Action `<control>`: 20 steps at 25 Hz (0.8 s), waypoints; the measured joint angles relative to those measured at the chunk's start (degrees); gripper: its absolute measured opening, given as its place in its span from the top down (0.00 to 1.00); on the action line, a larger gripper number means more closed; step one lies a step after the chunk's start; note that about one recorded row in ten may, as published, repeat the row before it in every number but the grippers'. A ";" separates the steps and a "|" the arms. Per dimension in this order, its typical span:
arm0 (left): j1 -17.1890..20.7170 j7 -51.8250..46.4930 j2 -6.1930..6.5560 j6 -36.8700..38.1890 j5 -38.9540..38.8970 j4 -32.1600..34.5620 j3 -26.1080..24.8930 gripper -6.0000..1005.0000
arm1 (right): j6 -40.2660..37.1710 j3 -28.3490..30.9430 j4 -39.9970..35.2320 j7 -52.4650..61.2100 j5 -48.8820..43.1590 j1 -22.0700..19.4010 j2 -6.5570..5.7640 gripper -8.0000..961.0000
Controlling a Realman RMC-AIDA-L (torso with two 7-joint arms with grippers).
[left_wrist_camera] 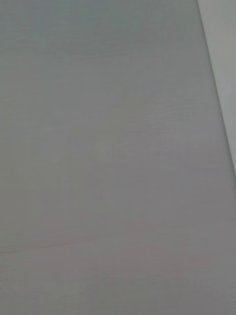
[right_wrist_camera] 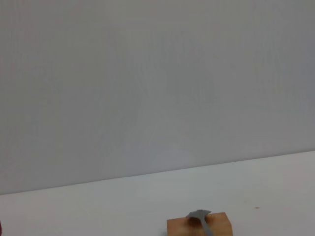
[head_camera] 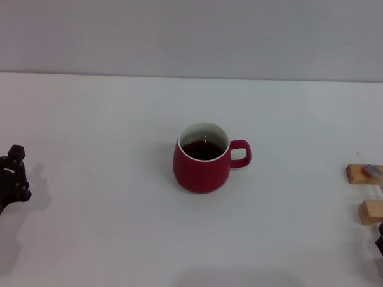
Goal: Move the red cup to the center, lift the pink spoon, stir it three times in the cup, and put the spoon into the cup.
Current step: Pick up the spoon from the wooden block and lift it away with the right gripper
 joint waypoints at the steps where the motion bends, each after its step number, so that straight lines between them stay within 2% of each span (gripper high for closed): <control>1: 0.00 0.00 0.00 0.00 0.00 0.00 0.00 1.00 | -0.07 0.00 0.02 -0.02 0.00 0.00 0.00 0.32; 11: 0.14 0.00 0.09 0.18 0.00 0.00 0.34 1.00 | -0.42 -1.44 0.04 0.20 -0.01 0.17 -0.10 0.34; 14: 0.09 0.00 0.09 0.17 0.01 0.00 0.88 1.00 | -0.39 -1.47 0.02 0.21 -0.01 0.18 -0.11 0.53; 20: 0.09 0.00 0.09 0.32 0.00 0.00 0.97 1.00 | -0.17 -1.43 -0.08 0.21 0.25 0.00 -0.10 0.53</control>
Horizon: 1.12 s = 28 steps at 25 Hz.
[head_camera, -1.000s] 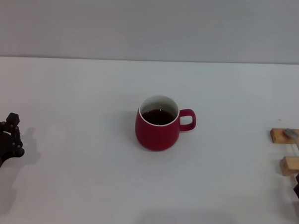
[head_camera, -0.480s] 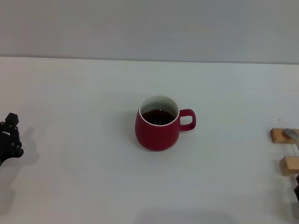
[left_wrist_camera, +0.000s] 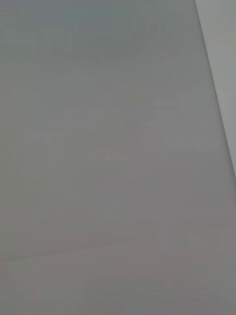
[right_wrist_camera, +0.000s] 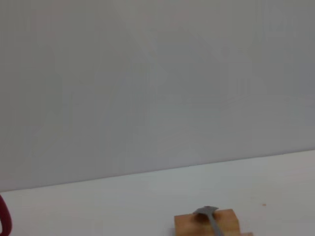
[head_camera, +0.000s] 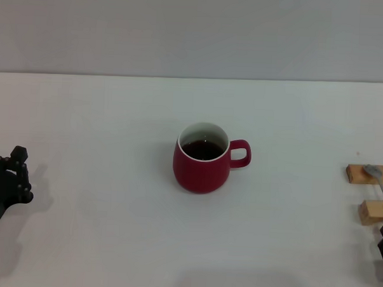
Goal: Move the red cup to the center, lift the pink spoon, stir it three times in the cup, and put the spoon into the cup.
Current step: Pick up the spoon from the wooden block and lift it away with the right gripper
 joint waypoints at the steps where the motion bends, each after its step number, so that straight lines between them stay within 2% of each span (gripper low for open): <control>1: 0.02 0.00 0.00 0.01 0.00 0.00 0.00 1.00 | 0.01 0.08 -0.02 0.00 0.06 -0.04 0.01 0.54; 10: 0.34 0.00 0.00 0.04 0.00 0.00 0.00 1.00 | -0.04 -0.10 -0.03 0.02 0.14 -0.09 0.01 0.62; 28: 0.64 0.00 0.00 0.16 0.00 -0.22 0.34 1.00 | -0.28 0.28 -0.20 0.04 0.18 -0.51 0.05 0.63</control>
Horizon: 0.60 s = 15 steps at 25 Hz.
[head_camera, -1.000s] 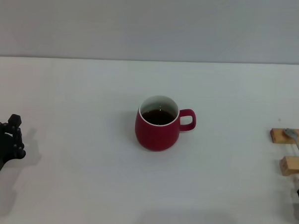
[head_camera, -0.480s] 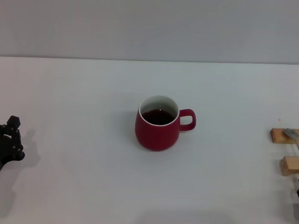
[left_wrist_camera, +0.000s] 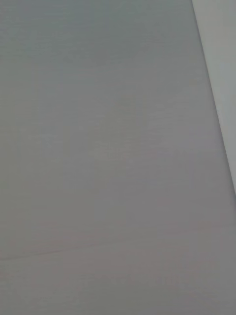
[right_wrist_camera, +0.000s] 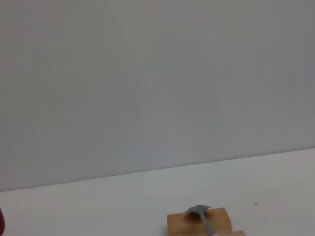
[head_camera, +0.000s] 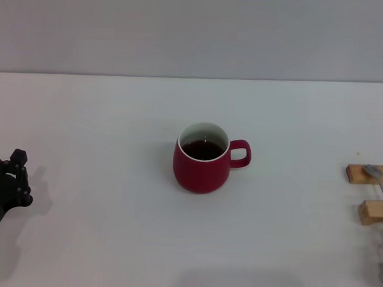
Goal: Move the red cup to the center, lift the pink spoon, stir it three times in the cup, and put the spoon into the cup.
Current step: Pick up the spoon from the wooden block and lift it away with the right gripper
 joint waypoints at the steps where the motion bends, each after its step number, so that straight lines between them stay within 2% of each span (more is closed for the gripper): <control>1: 0.09 0.00 0.00 0.06 0.00 -0.04 0.01 1.00 | -0.01 -0.13 0.00 0.01 0.00 -0.01 -0.02 0.64; 6: 0.14 0.00 0.00 0.11 0.00 -0.05 0.01 1.00 | -0.06 -0.32 -0.01 0.05 0.00 0.00 -0.06 0.70; 15: 0.17 0.00 0.00 0.20 0.00 -0.04 0.10 1.00 | -0.06 -0.34 -0.06 0.05 0.00 0.16 -0.14 0.70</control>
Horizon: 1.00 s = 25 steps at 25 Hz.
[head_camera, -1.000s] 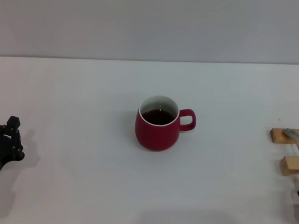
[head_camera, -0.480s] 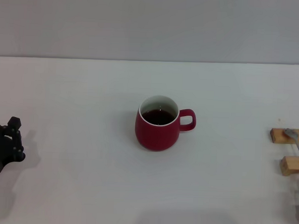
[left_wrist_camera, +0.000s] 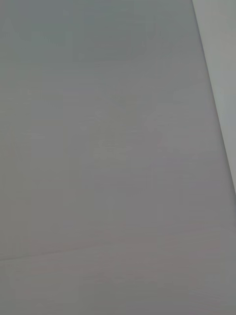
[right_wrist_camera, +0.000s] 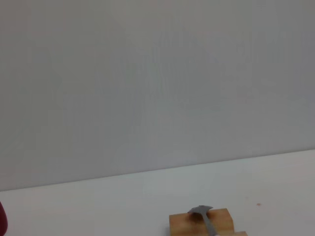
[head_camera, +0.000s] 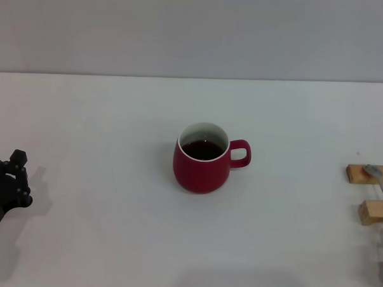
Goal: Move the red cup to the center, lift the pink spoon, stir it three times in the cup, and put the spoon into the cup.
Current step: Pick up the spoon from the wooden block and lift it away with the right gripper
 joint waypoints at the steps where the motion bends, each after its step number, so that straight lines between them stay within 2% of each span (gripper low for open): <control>1: 0.02 0.00 0.00 0.03 0.00 0.00 0.00 1.00 | 0.00 0.00 -0.01 0.00 0.00 0.01 0.00 0.70; 19: 0.15 0.00 -0.09 0.41 0.00 -0.08 0.00 1.00 | 0.11 0.08 -0.03 0.00 0.00 0.21 0.01 0.71; 25: 0.36 0.00 -0.07 0.48 0.00 0.04 0.00 1.00 | -0.25 0.09 -0.02 -0.01 0.00 -0.09 0.08 0.88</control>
